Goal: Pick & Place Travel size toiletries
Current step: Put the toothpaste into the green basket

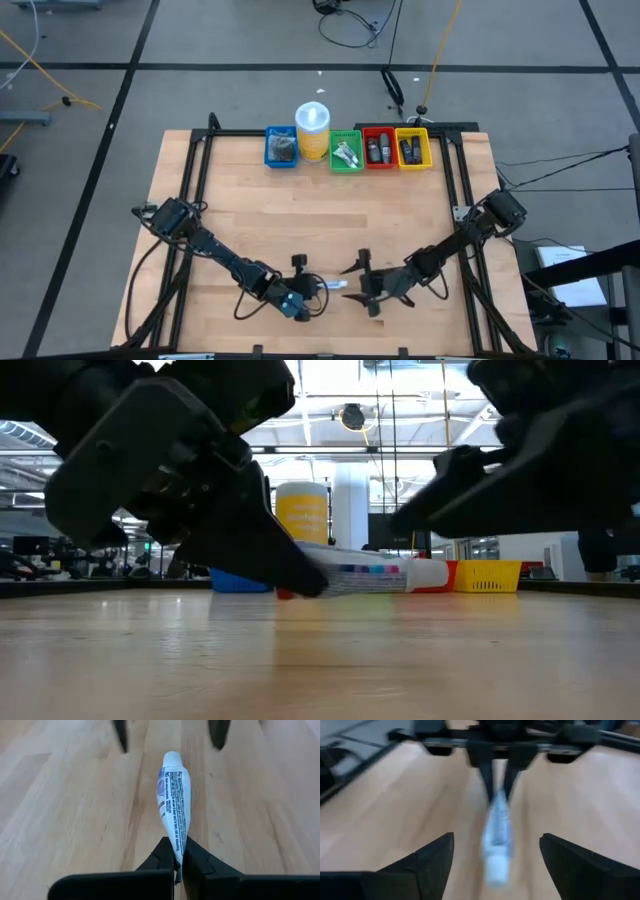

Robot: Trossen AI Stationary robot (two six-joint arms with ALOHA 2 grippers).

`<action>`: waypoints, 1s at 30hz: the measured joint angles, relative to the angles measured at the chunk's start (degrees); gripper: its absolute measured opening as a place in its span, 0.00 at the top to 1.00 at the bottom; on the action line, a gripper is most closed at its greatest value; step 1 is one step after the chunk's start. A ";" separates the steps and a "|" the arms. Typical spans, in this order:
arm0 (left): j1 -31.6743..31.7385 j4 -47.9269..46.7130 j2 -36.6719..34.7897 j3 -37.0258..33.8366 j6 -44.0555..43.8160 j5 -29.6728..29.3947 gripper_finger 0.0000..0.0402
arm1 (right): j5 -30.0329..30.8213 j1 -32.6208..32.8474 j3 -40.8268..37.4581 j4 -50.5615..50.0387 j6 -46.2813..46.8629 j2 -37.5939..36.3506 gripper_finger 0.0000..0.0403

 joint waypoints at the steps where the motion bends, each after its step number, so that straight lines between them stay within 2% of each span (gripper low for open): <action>1: 0.12 0.20 0.00 0.00 -0.01 -0.03 0.99 | 1.11 -0.08 0.43 -0.39 0.03 0.00 0.28; 6: 0.49 1.76 0.00 0.00 1.07 -3.69 0.96 | 1.18 -0.69 0.64 -0.84 -0.92 0.00 0.31; 14: 1.13 7.18 -0.02 0.00 3.44 -4.77 0.99 | 1.67 -1.17 0.64 -1.39 -1.05 0.00 0.45; 18: 1.37 7.89 -0.02 0.00 3.76 -4.85 0.96 | 2.85 -1.15 0.64 -1.33 -1.16 0.00 0.55; 25: 1.46 7.68 -0.02 0.00 3.91 -4.68 0.99 | 3.03 -1.10 0.64 -0.61 -1.24 0.00 0.80; 28: 1.51 7.61 -0.02 0.00 5.67 -4.55 0.94 | 3.13 -1.12 0.70 -1.96 -0.60 -0.07 0.88; 30: 1.81 6.76 -0.17 0.02 6.72 -4.39 0.85 | 4.20 -1.12 0.70 -2.36 -0.14 -0.07 0.89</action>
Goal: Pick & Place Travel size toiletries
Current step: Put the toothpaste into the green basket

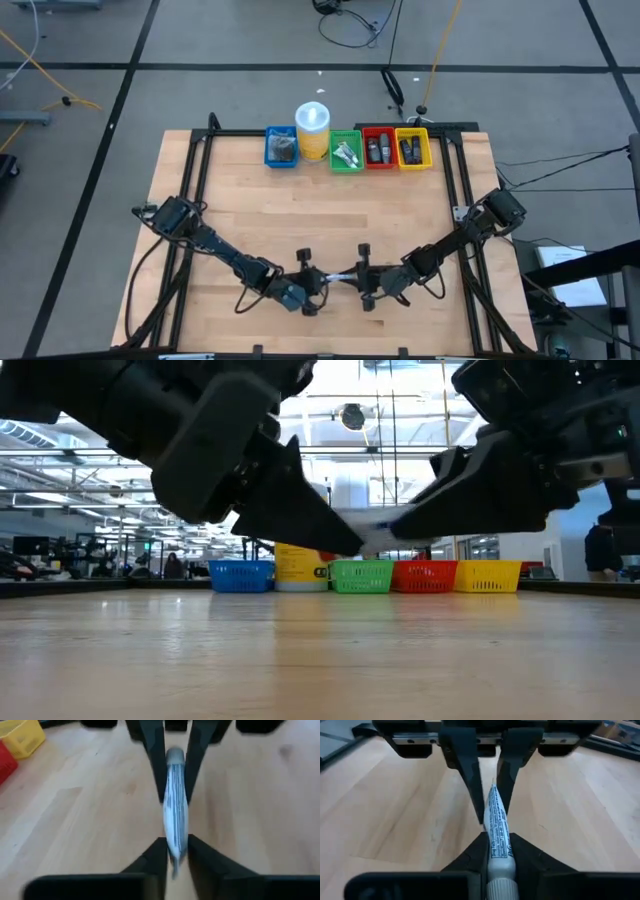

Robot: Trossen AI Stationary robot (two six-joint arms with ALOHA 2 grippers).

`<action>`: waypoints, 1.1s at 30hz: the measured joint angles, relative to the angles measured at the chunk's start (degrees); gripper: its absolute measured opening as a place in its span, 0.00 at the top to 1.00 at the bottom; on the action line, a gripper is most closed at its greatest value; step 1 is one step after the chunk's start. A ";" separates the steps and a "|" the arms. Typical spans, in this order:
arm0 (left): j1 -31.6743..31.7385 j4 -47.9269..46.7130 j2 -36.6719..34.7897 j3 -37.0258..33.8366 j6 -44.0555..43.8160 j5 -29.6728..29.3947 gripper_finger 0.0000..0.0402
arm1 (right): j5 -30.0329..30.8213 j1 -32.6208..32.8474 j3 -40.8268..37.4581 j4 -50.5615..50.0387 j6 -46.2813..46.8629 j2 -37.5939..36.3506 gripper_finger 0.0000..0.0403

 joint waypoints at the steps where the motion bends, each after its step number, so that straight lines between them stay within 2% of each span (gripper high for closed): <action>1: 0.19 -2.03 -0.69 0.00 0.32 -0.01 0.79 | 1.44 0.02 -0.04 -0.85 0.28 -0.23 0.89; 4: 1.06 -13.29 -4.80 0.02 0.10 0.00 0.61 | 7.65 -0.60 -0.11 -6.11 3.41 -2.72 0.88; 7: 2.18 -26.61 -9.87 0.01 -4.80 -2.43 0.44 | 13.74 -4.21 0.26 -16.08 9.95 -10.05 0.88; 9: 2.34 -31.90 -12.65 -0.99 -9.31 -8.83 0.36 | 14.48 -8.67 0.67 -23.36 16.04 -15.91 0.88; 12: 1.58 -31.41 -15.11 -5.26 -10.03 -19.62 0.29 | 11.23 -17.68 1.71 -31.72 21.06 -22.36 0.88; 16: 1.51 -24.25 -17.29 -12.02 -9.54 -27.14 0.28 | 6.30 -30.52 2.47 -32.25 21.95 -24.15 0.88; 22: 2.92 -10.90 -17.49 -19.81 -4.97 -27.97 0.34 | -1.05 -44.74 2.47 -28.08 23.75 -20.72 0.88; 26: 4.06 -4.19 -17.47 -21.77 -0.35 -27.98 0.39 | -5.98 -50.00 3.44 -24.36 25.82 -16.58 0.88; 33: 5.71 6.35 -17.49 -21.77 10.20 -25.28 0.44 | -6.74 -53.46 9.14 -24.90 26.86 -7.80 0.89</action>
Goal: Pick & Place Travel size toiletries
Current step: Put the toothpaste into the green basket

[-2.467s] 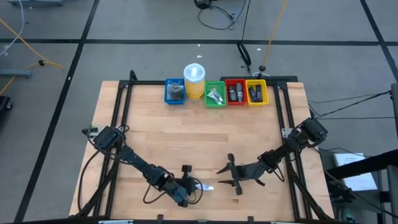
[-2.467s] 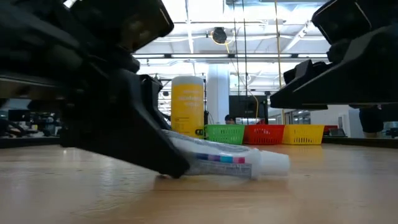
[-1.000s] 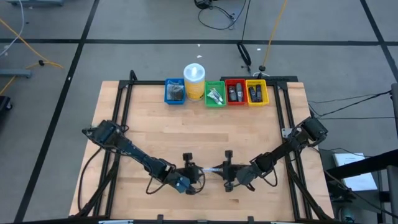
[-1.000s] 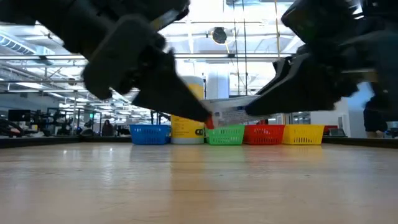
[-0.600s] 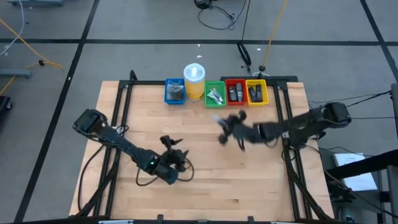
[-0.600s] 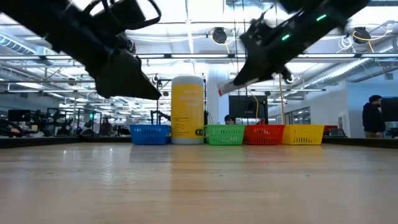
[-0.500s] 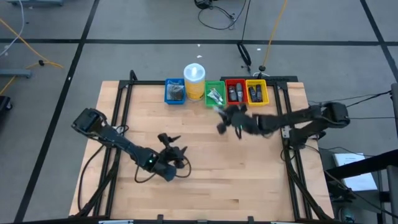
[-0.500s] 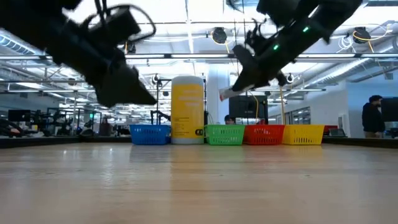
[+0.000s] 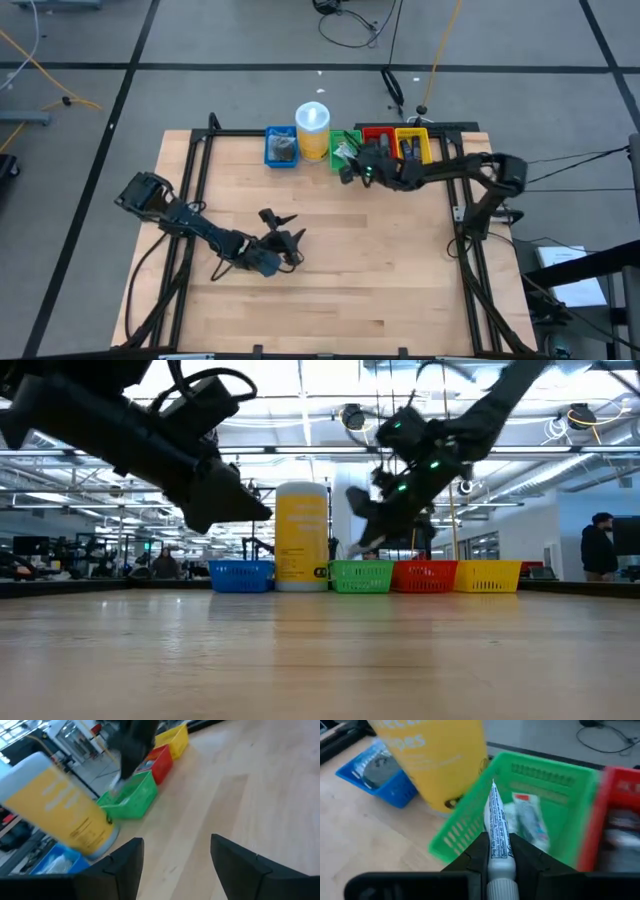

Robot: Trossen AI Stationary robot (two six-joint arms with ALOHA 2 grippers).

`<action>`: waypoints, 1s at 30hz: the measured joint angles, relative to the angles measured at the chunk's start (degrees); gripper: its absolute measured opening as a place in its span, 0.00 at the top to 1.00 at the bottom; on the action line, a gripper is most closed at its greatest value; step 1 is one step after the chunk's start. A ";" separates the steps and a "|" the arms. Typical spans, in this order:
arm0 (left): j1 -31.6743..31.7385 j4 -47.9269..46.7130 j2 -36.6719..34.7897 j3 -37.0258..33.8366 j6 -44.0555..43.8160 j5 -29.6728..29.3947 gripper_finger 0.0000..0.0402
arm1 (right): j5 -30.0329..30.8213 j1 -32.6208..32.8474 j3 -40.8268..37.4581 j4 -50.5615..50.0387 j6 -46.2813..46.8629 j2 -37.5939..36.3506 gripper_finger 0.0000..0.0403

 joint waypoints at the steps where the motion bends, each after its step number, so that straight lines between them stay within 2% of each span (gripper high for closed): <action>1: 0.20 1.51 0.01 -0.01 1.45 0.67 0.44 | -1.02 -0.45 0.85 0.28 0.23 1.41 0.88; 8: 0.92 5.67 0.02 0.00 4.24 7.13 0.44 | -0.96 -2.81 5.32 -1.88 2.35 7.35 0.87; 23: -0.03 6.49 0.02 -0.02 1.79 9.02 0.44 | -0.70 -3.87 5.55 -3.75 3.95 8.63 0.86; 30: -0.12 6.53 0.02 -0.02 1.08 9.04 0.44 | -0.71 -4.37 5.52 -1.11 6.37 8.63 0.78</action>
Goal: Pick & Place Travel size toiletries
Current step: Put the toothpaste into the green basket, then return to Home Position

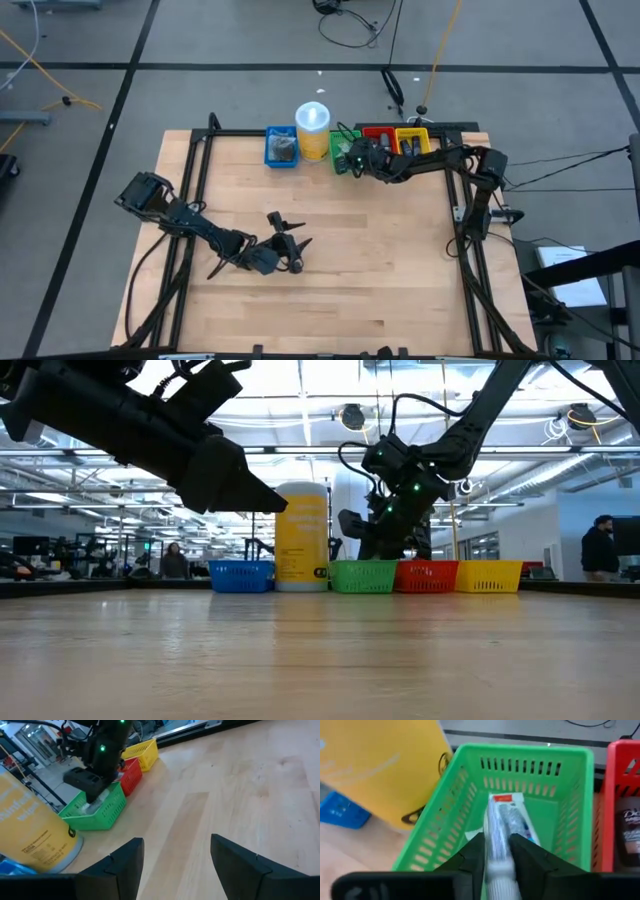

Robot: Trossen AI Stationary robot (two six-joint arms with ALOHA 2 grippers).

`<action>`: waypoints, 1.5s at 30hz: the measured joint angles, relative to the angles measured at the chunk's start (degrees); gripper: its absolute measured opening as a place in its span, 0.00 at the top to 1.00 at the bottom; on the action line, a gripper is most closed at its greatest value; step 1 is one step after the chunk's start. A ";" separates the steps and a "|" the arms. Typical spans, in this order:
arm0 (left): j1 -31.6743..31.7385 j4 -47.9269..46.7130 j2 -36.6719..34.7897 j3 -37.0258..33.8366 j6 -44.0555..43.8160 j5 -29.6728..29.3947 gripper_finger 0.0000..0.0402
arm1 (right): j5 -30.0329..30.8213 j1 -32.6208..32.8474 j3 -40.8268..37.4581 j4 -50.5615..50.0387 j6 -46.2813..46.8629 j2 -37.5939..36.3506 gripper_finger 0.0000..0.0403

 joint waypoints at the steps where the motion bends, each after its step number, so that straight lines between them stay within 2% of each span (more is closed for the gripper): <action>1: -0.01 -0.01 0.00 0.00 -0.37 0.02 0.44 | 0.09 -0.04 0.00 0.40 0.02 0.00 0.76; 6: -0.04 -0.01 0.00 0.00 -1.28 3.83 0.44 | 0.01 0.01 -0.04 3.51 -0.09 0.00 0.65; 9: -0.25 -1.20 -0.60 0.00 -2.78 5.04 0.44 | -0.37 0.01 -0.04 6.57 -3.15 -0.12 0.59; 14: -1.53 -9.78 -6.67 -0.50 -8.18 4.78 0.44 | -9.64 0.22 -1.19 6.23 -10.88 -7.34 0.55; 17: -2.09 -10.40 -11.88 -2.74 -9.89 4.59 0.44 | -17.79 2.17 -5.28 3.59 -15.23 -14.25 0.57; 20: -2.55 -11.42 -19.42 -6.58 -9.88 5.10 0.46 | -21.25 6.91 -11.54 3.66 -16.06 -22.12 0.60; 25: -0.40 -16.40 -35.77 -11.46 -9.31 16.36 0.60 | -19.04 19.54 -22.31 4.20 -15.95 -34.21 0.67; 28: 2.25 -21.72 -45.57 -12.55 -8.53 24.02 0.73 | -13.55 28.63 -27.32 7.19 -15.97 -38.43 0.71; 33: 5.33 -23.55 -59.65 -16.53 -4.05 31.28 0.96 | -4.03 40.75 -33.03 13.73 -15.52 -40.28 0.78; 37: 8.18 -23.43 -69.24 -21.98 -3.27 36.04 0.97 | 0.16 46.30 -35.83 17.04 -14.93 -40.23 0.82; 45: 18.47 -22.90 -81.99 -29.90 -4.02 48.23 0.99 | 0.09 49.04 -37.31 17.65 -14.45 -40.22 0.87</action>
